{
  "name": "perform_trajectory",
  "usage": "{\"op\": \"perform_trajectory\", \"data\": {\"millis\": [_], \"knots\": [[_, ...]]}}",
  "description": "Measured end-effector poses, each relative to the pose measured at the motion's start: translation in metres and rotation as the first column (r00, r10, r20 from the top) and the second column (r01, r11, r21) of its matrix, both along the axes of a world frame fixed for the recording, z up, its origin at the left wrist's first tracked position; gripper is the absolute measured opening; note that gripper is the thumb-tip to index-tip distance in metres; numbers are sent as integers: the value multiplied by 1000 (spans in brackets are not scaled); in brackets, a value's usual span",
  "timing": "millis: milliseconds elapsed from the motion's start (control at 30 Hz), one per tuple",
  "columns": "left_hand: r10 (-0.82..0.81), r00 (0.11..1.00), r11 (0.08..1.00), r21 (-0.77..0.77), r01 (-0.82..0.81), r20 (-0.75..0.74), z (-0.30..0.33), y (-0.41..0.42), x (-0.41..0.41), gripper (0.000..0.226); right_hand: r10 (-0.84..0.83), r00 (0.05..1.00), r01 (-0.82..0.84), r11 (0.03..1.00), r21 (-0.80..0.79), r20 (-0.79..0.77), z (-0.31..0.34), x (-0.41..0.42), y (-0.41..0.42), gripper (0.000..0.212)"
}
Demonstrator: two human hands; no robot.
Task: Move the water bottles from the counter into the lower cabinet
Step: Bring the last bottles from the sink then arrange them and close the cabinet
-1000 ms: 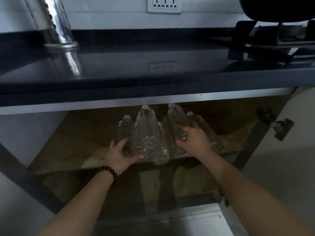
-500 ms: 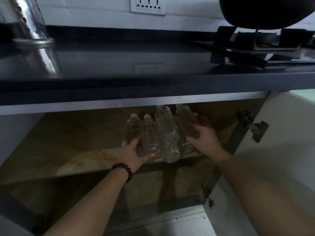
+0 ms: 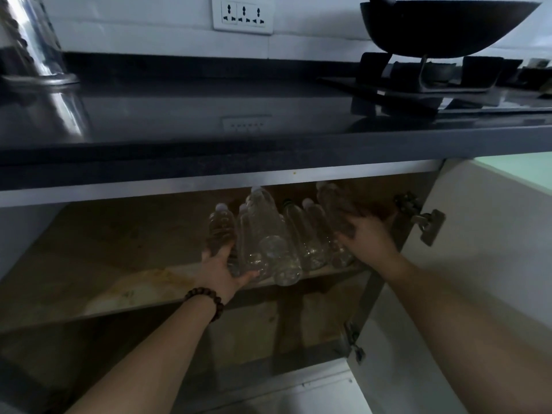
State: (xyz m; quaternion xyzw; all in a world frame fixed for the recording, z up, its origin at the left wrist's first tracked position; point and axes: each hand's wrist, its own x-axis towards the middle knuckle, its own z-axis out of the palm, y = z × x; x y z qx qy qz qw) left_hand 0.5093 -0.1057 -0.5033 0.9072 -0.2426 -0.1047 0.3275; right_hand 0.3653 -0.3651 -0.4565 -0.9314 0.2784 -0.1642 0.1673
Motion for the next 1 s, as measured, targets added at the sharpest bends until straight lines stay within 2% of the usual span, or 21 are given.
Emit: {"op": "perform_trajectory", "data": {"millis": [33,100,167,200,300,467,667,733,833,933,1000], "knots": [[0,1000,1000,-1,0,3,0,0,0,89,-2,999,-1,997,-80,-36,3,4,3,42],[5,1000,1000,3,-5,9,0,0,-1,89,-30,1000,30,983,-178,7,11,14,22,53],[14,1000,1000,3,-14,11,1,0,-2,89,6,996,6,992,-126,91,16,25,58,65],[19,1000,1000,5,-19,15,2,0,-3,89,73,993,-65,995,-81,97,16,32,79,70],[26,1000,1000,-6,-25,18,0,0,-3,87,237,971,-238,971,24,44,3,60,130,82],[39,999,999,-3,-39,32,1,0,-2,87,131,978,-151,982,112,164,-11,68,127,50],[33,999,999,-10,-33,8,0,1,-1,91,-3,984,-10,997,74,176,-16,29,86,50],[20,1000,1000,-4,-20,6,0,1,0,92,-16,991,17,1000,-6,134,-14,18,70,47],[-8,1000,1000,26,9,-14,4,3,1,96,8,1000,-11,962,-274,-11,-12,9,52,44],[-34,999,999,18,35,-16,9,12,6,95,-4,997,-21,947,-322,-77,-11,4,47,50],[2,1000,998,-68,-3,-16,9,20,7,88,-1,996,-26,950,-313,-84,-11,2,46,54]]}}
